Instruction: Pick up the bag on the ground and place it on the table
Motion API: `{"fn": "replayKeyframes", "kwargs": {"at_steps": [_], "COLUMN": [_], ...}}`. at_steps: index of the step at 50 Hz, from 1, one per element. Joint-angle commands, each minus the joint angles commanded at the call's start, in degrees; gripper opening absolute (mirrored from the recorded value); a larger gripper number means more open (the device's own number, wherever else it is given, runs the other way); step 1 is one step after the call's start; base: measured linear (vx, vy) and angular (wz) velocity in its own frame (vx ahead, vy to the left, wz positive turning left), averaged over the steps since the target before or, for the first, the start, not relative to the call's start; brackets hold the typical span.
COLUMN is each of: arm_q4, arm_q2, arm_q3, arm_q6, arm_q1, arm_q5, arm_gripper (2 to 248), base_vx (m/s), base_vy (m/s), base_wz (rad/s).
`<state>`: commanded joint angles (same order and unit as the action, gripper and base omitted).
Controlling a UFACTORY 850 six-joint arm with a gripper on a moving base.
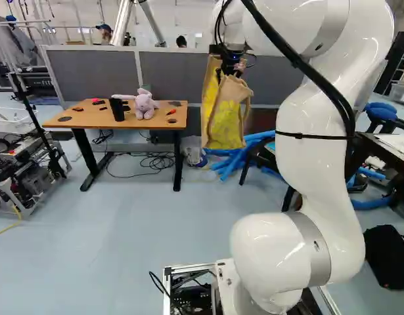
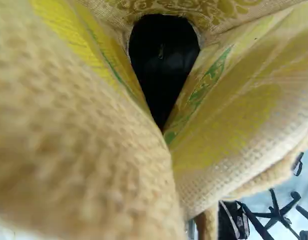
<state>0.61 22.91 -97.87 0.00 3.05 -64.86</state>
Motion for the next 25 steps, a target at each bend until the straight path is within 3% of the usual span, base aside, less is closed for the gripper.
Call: {"fn": "replayKeyframes", "kwargs": {"at_steps": [13,25], "arm_q4": [0.00,0.00], "arm_q2": [0.00,0.00], "arm_q3": [0.00,0.00], "arm_q6": [0.00,0.00], "arm_q1": [0.00,0.00], "arm_q5": [0.00,0.00], "arm_gripper": [23,23], "base_vx": [-0.001,-0.001], "base_vy": [0.026,0.075], "base_wz": [0.143,0.356]}}
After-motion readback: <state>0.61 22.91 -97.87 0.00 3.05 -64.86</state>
